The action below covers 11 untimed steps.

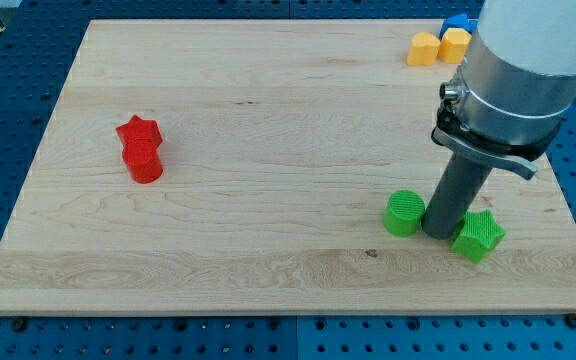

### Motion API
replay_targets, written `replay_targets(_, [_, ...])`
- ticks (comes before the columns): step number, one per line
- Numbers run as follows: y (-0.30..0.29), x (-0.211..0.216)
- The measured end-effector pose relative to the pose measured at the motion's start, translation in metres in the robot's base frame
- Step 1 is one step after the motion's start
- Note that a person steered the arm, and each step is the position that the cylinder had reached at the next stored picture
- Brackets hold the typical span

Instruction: Move the green star up a bit

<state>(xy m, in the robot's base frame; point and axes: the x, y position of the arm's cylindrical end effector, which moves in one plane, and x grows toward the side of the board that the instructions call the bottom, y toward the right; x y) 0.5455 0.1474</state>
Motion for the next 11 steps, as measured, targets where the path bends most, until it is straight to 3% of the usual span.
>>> replay_targets(2, [0.009,0.044])
replay_targets(4, [0.089,0.049])
replay_targets(7, [0.041,0.049])
replay_targets(11, [0.058,0.022])
